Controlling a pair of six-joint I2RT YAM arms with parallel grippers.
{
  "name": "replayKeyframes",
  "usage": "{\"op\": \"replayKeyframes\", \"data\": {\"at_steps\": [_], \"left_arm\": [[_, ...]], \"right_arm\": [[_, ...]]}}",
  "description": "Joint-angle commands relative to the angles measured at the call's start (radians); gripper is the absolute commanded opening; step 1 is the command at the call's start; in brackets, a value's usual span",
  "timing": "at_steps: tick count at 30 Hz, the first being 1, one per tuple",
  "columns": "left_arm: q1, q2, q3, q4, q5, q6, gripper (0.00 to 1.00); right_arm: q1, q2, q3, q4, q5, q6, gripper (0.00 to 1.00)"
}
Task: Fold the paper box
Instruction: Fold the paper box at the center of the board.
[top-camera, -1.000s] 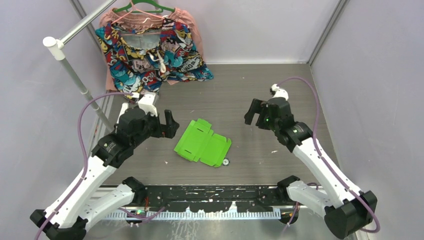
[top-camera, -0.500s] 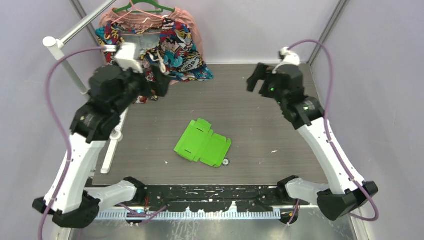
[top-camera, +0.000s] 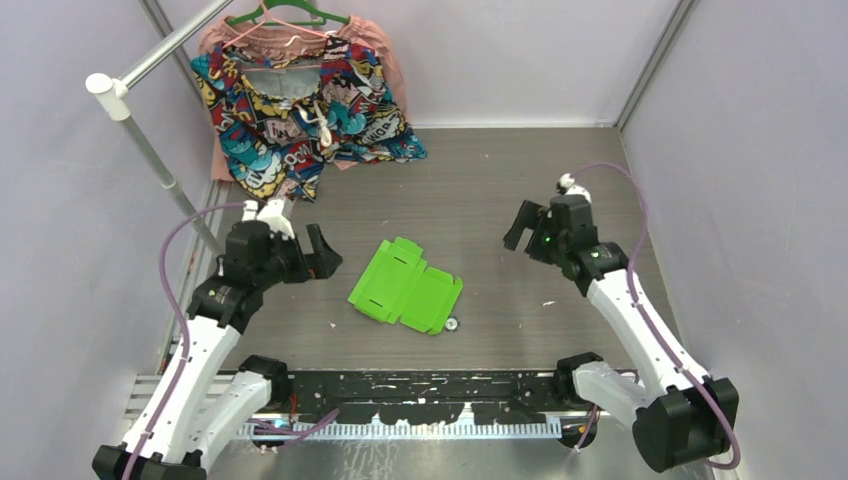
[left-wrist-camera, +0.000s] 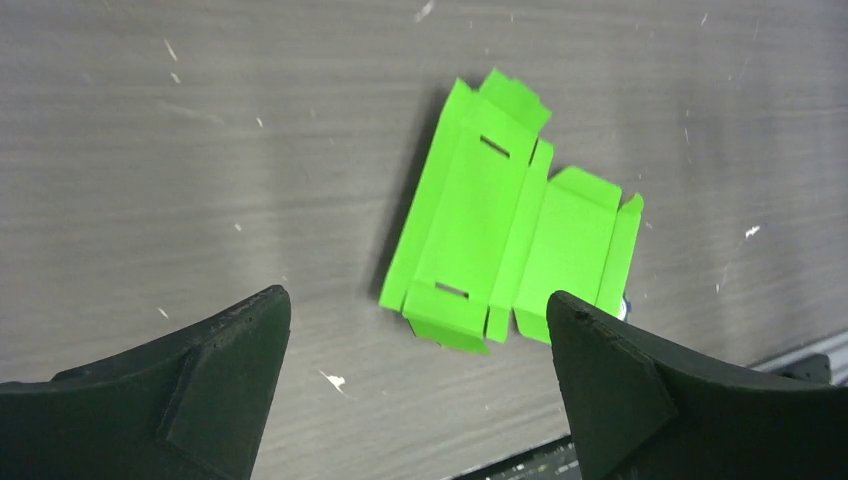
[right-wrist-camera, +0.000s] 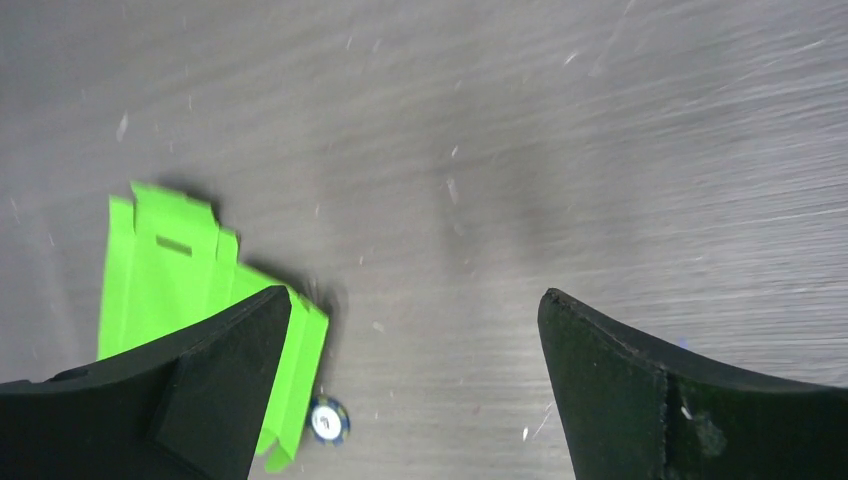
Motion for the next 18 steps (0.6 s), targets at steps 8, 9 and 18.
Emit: {"op": "replayKeyframes", "data": {"at_steps": [8, 9, 18], "left_arm": [[-0.235, 0.102, 0.201, 0.105, -0.081, -0.024, 1.00], [-0.257, 0.130, 0.258, 0.073, -0.107, -0.001, 1.00], [-0.282, 0.148, 0.435, -0.108, -0.338, 0.078, 1.00]], "right_arm": [[0.319, 0.122, 0.225, 0.064, 0.077, 0.016, 1.00], [0.321, 0.130, 0.264, 0.034, 0.089, 0.004, 1.00], [0.322, 0.037, 0.340, -0.127, 0.276, -0.029, 1.00]]}}
